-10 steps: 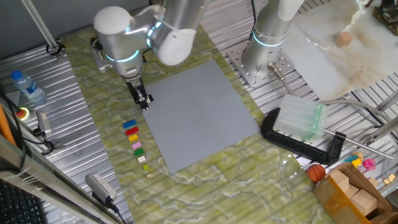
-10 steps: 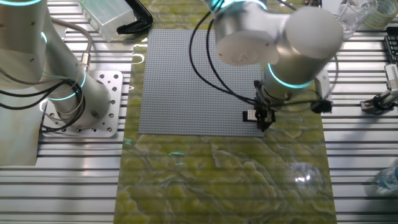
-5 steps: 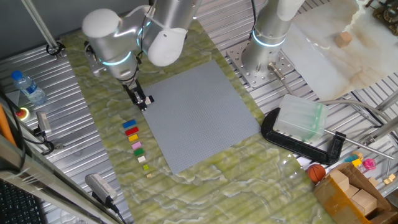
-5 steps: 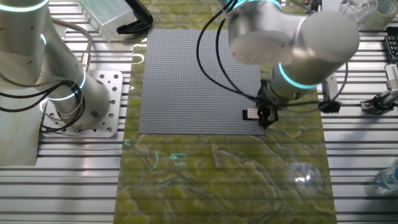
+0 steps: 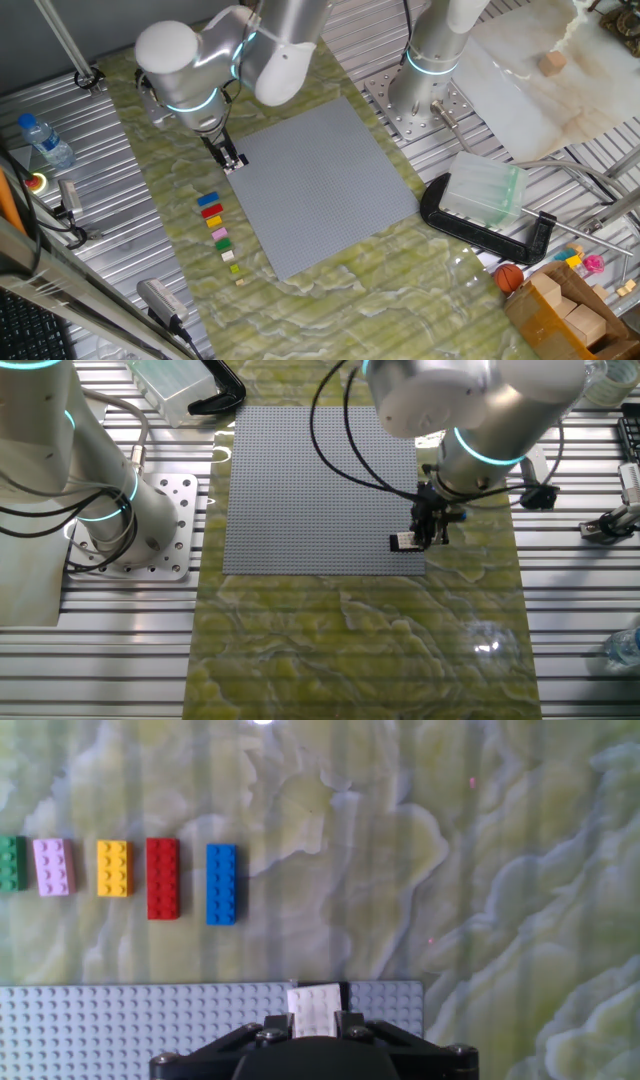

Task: Build with small Lego blocks

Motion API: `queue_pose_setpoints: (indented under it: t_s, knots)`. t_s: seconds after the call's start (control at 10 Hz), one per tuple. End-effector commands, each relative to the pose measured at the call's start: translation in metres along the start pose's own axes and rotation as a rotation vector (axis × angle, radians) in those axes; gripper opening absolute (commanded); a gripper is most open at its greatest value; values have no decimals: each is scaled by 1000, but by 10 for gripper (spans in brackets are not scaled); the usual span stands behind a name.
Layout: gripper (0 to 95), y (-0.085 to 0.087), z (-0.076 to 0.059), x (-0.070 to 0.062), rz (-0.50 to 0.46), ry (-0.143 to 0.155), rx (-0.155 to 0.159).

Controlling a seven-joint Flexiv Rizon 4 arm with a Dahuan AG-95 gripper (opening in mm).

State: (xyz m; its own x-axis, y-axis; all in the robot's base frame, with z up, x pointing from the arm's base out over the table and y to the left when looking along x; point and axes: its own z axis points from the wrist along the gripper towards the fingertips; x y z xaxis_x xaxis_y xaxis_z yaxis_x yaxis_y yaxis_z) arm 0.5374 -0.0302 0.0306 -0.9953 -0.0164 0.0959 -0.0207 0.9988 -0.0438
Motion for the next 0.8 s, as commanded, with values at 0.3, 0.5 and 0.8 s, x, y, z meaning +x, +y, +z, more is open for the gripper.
queue_pose_setpoints:
  t_s: [0.3, 0.5, 0.8]
  knots:
    - [0, -1, 1, -1, 18, 10, -32]
    - [0, 0, 2, -1, 22, 7, -36]
    - [0, -5, 10, 2, 8, 5, -40]
